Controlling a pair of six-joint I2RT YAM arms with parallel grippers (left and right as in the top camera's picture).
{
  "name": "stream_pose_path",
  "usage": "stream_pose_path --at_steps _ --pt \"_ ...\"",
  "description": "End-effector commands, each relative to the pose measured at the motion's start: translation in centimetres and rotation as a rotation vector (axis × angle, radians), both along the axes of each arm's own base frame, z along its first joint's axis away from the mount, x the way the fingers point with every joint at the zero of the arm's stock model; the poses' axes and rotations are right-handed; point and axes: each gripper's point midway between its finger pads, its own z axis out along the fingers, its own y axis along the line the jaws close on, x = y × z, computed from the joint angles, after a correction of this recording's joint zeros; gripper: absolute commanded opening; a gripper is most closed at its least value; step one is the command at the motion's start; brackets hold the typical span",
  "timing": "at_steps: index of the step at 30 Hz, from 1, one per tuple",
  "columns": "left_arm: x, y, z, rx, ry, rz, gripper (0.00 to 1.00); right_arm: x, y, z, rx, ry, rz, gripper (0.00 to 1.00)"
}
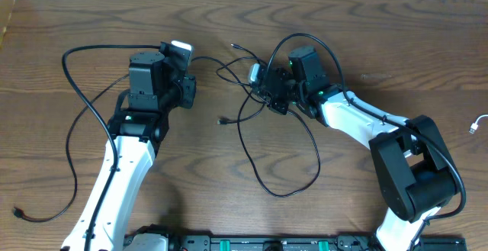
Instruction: Untangle cables
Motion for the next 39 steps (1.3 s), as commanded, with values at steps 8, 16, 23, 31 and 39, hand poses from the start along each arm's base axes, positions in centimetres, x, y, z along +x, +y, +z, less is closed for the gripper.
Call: stream_pose_path --at_steps 8,16,23,31,39 --pt "-0.3 0.0 0.0 -0.011 0.005 -0.002 0.07 1.4 -1.8 1.9 0.062 0.092 -0.150 0.01" --pt "-0.3 0.0 0.0 -0.011 0.007 -0.002 0.07 1.3 -3.7 9.9 0.128 -0.031 -0.181 0.01" --pt "-0.4 0.1 -0.1 -0.008 0.012 0.001 0.07 -0.4 -6.4 17.5 0.173 -0.159 -0.230 0.01" --pt "-0.5 0.1 -0.2 -0.008 0.017 0.001 0.07 -1.8 -12.1 23.4 0.173 -0.280 -0.385 0.01" --pt "-0.7 0.2 -0.6 0.000 0.036 0.007 0.07 -3.1 -16.8 26.0 0.173 -0.327 -0.495 0.01"
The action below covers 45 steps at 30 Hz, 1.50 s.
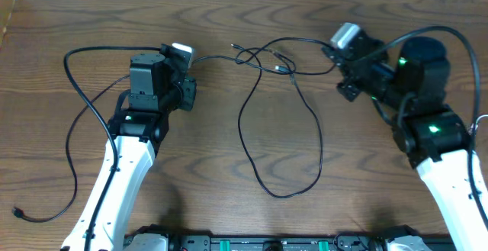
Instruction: Untangle cables
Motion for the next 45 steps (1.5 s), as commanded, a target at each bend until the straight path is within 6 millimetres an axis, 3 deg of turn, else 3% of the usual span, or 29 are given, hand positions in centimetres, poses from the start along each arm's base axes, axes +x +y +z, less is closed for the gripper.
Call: stream_pose_path --at_steps 1,6,13,26,35,40,45 --pt "-0.3 0.2 0.0 -0.004 0.006 0.007 0.07 -0.5 -2.6 1.8 0.013 -0.035 -0.076 0.01" --pt "-0.2 0.9 -0.2 0.022 0.008 0.038 0.07 -0.9 -5.8 2.7 0.013 -0.048 -0.163 0.01" --pt "-0.3 4.3 -0.3 0.158 0.009 0.187 0.07 -1.3 -9.4 3.3 0.011 -0.056 -0.266 0.01" --pt "-0.3 5.7 -0.1 0.209 0.003 0.247 0.07 -1.3 -11.4 2.6 0.007 -0.026 -0.325 0.01" --pt "-0.6 9.2 0.0 0.217 0.007 0.376 0.07 -1.0 -12.7 2.6 -0.039 -0.044 -0.382 0.01" --pt "-0.7 9.9 0.0 0.183 0.007 0.413 0.07 -1.2 -15.0 0.7 -0.241 -0.031 -0.456 0.01" --pt "-0.6 9.7 0.0 0.176 0.007 0.410 0.07 -3.1 -16.3 -3.6 -0.401 0.127 -0.457 0.01"
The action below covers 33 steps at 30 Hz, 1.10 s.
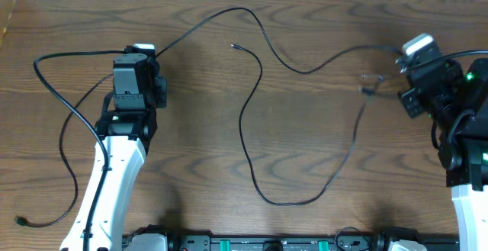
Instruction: Untangle cables
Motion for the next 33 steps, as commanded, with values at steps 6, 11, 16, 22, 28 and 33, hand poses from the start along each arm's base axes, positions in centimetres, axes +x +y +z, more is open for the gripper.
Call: stream_pose_path --at_steps 6,11,16,22,28,33 --pt "-0.1 -0.6 0.0 -0.046 -0.006 -0.014 0.07 -3.6 -3.2 -4.7 -0.214 0.239 -0.067 0.01" --pt "-0.1 -0.6 0.0 -0.046 -0.006 -0.014 0.07 -5.0 -6.6 -5.4 -0.351 0.315 -0.211 0.01" --pt "-0.1 -0.6 -0.1 -0.046 -0.006 -0.014 0.08 -5.7 -8.6 -5.1 -0.442 0.338 -0.293 0.01" --pt "-0.1 -0.7 -0.1 -0.051 -0.007 -0.013 0.07 -5.8 -9.2 -4.9 -0.574 0.357 -0.231 0.01" --pt "0.1 -2.0 -0.2 -0.107 -0.007 -0.071 0.08 -4.2 -4.1 -5.2 -0.412 0.266 0.023 0.01" --pt "0.2 -2.7 -0.3 -0.136 -0.005 -0.102 0.07 -6.2 3.7 -5.7 -0.102 0.258 0.379 0.01"
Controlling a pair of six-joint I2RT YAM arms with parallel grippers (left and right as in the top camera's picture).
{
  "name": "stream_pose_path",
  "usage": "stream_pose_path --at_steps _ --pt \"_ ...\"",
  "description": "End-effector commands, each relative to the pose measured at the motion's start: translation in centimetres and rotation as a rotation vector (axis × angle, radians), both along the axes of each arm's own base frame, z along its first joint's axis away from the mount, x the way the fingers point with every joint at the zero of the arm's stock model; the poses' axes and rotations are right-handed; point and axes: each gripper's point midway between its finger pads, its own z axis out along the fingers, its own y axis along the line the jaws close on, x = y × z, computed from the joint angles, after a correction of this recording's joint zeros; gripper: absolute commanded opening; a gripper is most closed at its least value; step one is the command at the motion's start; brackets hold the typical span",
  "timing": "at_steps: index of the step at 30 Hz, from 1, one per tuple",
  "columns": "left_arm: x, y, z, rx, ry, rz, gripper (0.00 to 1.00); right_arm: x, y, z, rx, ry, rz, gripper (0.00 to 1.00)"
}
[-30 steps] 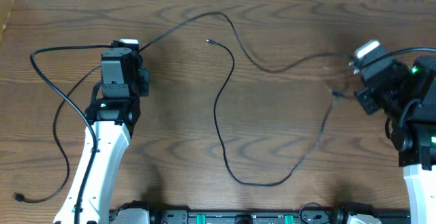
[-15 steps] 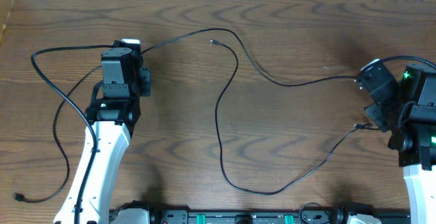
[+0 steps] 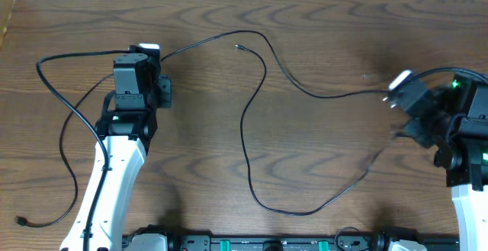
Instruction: Untangle cables
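Observation:
A thin black cable (image 3: 305,91) runs from a wide loop at the left (image 3: 53,106), past my left gripper (image 3: 155,53), over an arch at the back and across to my right gripper (image 3: 395,97). A second strand (image 3: 245,129) starts at a free tip (image 3: 238,46), drops toward the front, curves through a low loop (image 3: 305,212) and rises to the right gripper. Both grippers look shut on the cable, though their fingers are largely hidden under the wrists. The two strands cross once near the back middle.
A cable plug (image 3: 20,220) lies at the front left corner. The dark rail of the arm bases (image 3: 252,243) runs along the front edge. The wooden table (image 3: 229,167) ends at a white strip at the back.
My right gripper has moved toward the front and slightly left, taking both strands with it. The low loop has shifted a little frontward. The left gripper has barely moved.
First both grippers were close together mid-table, the right one at a knot of crossing strands. Then the right gripper stood farther right with the knot stretched. Then the left gripper was farther left and the cable lay spread out. Now it lies in open curves.

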Motion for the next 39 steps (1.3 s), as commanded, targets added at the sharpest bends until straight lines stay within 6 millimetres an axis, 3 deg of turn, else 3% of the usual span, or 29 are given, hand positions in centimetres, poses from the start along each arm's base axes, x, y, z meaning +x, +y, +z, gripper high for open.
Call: stream_pose_path --at_steps 1,4,7,12,15,20,24,29,32,39 --pt "-0.1 -0.7 0.0 -0.042 -0.002 -0.027 0.08 -1.7 6.3 0.4 0.294 0.037 0.251 0.01" --pt "-0.1 -0.8 0.0 -0.043 -0.002 -0.029 0.07 -3.4 5.7 -1.8 0.281 0.170 0.202 0.01" --pt "-0.1 -0.8 0.0 -0.043 -0.002 -0.029 0.07 -3.7 2.9 -3.4 0.165 0.238 0.072 0.01" --pt "-0.1 -0.8 0.0 -0.043 -0.002 -0.029 0.08 -3.7 -2.7 -3.6 -0.069 0.247 -0.164 0.01" --pt "-0.1 -0.8 0.0 -0.043 -0.002 -0.029 0.07 -2.9 -3.4 -3.1 -0.099 0.206 -0.187 0.01" --pt "-0.1 -0.8 0.0 -0.043 -0.003 -0.029 0.07 0.3 -1.8 -1.3 0.006 0.059 -0.150 0.01" --pt "-0.1 -0.8 0.0 -0.043 -0.002 -0.029 0.07 2.7 1.8 1.0 0.169 -0.070 0.002 0.01" --pt "-0.1 -0.7 0.0 -0.042 -0.002 -0.028 0.08 4.3 6.1 3.5 0.387 -0.160 0.177 0.01" --pt "-0.1 -0.7 0.0 -0.040 -0.002 -0.025 0.08 5.8 6.5 3.5 0.485 -0.158 0.136 0.01" --pt "-0.2 -0.7 -0.1 -0.040 0.001 -0.025 0.07 9.5 7.9 1.3 0.699 -0.070 -0.023 0.01"
